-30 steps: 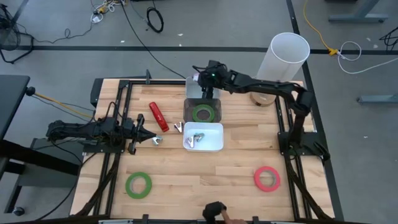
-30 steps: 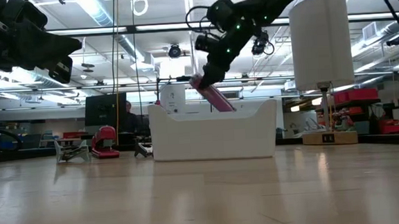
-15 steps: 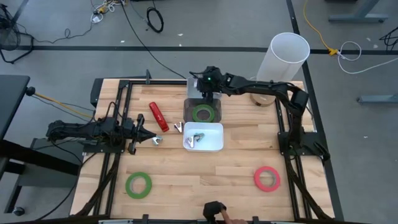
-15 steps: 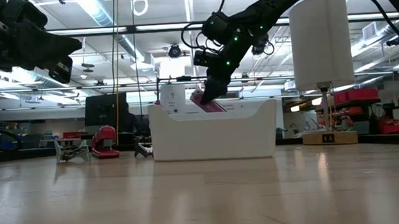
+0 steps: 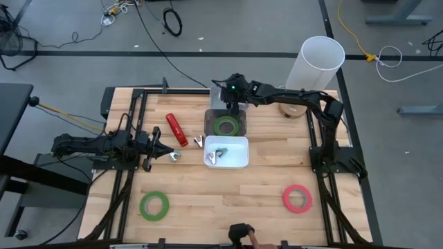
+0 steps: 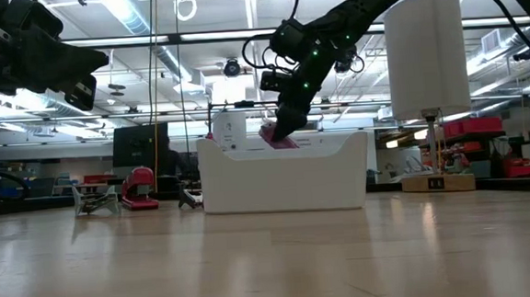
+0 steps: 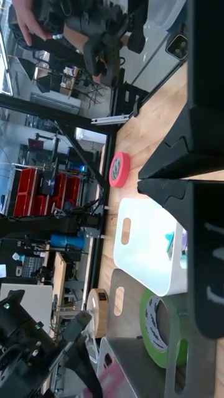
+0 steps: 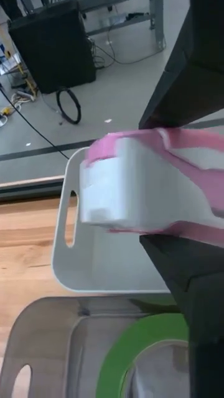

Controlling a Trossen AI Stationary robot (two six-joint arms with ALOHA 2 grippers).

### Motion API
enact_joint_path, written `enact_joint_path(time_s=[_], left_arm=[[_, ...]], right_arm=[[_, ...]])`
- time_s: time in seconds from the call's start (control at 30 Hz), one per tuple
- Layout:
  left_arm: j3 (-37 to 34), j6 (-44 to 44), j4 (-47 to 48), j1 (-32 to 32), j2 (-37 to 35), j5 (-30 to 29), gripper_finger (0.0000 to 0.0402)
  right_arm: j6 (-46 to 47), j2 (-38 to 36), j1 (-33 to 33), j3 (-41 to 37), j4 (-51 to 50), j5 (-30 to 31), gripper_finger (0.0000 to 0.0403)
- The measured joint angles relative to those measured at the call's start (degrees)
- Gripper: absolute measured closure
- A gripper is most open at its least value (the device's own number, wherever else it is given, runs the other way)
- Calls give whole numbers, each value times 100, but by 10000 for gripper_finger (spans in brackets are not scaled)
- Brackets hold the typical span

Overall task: Pick and place Stapler, Stapler remover, tape
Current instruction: Put the pink stapler in the gray bin, then put the pink tape in the black bin

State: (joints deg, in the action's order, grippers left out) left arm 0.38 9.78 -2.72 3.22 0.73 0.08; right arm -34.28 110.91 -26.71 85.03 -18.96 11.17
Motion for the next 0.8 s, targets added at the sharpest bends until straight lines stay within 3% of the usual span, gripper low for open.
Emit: enact_joint_path(time_s=[0.3,0.8], left_arm=[[2,1,0,2,0,0,399],[2,2,0,2,0,0,399]], right_arm=[[186,-4,-66,0,-135,-23,96],[62,-280,-62,0,-313,-8,94]])
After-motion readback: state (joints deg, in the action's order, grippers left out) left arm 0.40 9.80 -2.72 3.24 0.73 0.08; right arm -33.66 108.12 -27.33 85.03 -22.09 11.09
